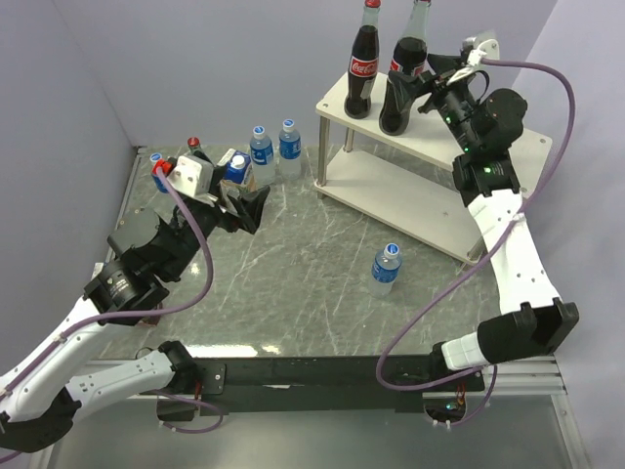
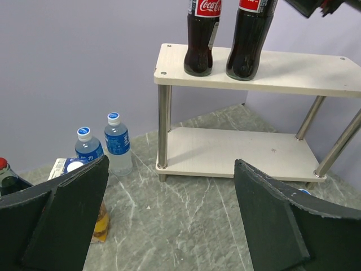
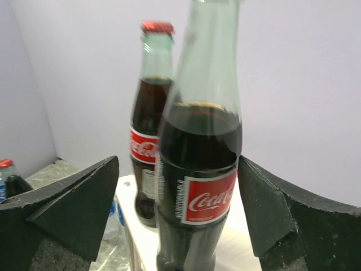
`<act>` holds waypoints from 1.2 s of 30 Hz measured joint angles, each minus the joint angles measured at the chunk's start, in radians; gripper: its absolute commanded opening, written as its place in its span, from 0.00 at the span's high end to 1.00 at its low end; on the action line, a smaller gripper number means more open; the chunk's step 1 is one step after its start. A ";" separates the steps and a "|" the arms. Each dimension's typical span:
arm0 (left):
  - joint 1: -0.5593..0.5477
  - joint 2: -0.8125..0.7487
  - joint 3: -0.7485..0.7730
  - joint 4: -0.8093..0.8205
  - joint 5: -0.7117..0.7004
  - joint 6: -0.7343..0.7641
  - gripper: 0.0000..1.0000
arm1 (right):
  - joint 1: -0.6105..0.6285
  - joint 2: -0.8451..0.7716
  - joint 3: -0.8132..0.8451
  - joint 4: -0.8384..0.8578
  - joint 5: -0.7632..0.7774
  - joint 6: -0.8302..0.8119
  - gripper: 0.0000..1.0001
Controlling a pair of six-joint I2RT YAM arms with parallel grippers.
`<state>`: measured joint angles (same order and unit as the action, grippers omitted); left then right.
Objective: Place and organize the beverage onto the shelf
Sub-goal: Place the drink on the shelf, then pick up the drink from the center of the board.
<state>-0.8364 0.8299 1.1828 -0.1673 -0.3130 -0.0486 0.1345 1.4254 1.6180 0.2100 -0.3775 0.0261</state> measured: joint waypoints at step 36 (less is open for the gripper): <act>0.790 0.521 0.207 -0.180 0.265 -0.286 0.12 | 0.164 -0.510 -0.712 -0.456 -0.639 -0.192 0.28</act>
<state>-0.0467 1.3510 1.3895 -0.3473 -0.0479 -0.3347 0.2989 0.9157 0.9062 -0.2462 -1.0164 -0.1658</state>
